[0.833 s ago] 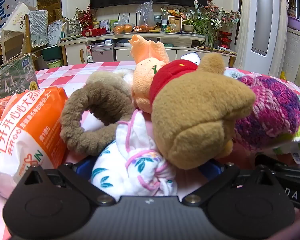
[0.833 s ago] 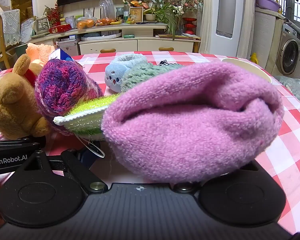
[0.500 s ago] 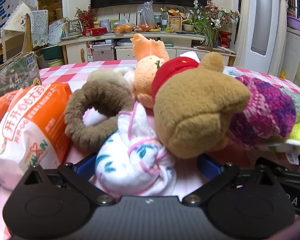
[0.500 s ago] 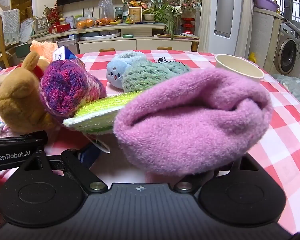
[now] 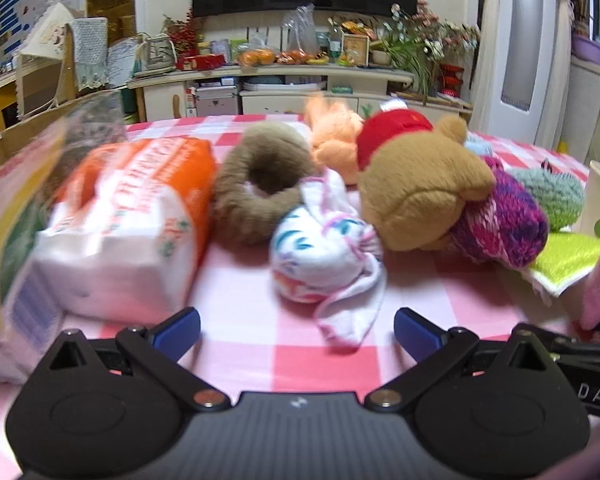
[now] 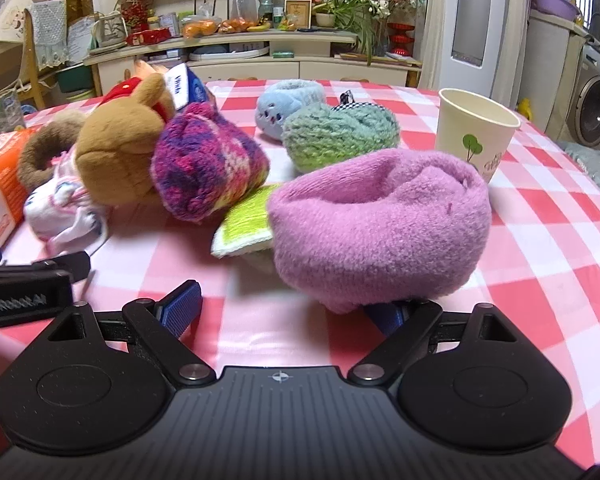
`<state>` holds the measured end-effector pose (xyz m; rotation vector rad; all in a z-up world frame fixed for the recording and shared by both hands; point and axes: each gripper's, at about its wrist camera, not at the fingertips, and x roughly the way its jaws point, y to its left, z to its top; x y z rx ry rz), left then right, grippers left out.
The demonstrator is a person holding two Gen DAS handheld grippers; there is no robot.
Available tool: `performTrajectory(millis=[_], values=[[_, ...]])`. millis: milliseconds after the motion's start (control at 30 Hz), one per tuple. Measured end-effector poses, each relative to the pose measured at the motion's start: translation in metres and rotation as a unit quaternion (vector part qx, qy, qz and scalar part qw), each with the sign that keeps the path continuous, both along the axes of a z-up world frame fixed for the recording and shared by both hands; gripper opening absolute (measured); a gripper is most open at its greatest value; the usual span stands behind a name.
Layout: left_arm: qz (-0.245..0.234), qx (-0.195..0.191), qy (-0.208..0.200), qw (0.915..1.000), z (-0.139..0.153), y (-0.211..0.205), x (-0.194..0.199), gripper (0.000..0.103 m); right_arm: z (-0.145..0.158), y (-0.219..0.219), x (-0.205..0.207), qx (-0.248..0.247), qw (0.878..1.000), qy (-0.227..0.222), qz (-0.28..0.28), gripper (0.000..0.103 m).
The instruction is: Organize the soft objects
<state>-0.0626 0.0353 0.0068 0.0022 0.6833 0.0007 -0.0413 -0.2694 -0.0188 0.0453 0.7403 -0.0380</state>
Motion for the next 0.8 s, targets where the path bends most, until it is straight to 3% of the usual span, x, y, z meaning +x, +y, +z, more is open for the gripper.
performTrajectory(millis=[400, 800], values=[[0.012, -0.014, -0.029, 0.9994, 0.023, 0.028, -0.030, 0.102, -0.005, 0.013, -0.014, 0.026, 0.998, 0.007, 0.051, 0.103], [0.020, -0.010, -0.036, 0.9991, 0.053, 0.060, -0.061, 0.102, 0.026, 0.024, -0.041, 0.043, 0.996, -0.039, 0.064, 0.103]])
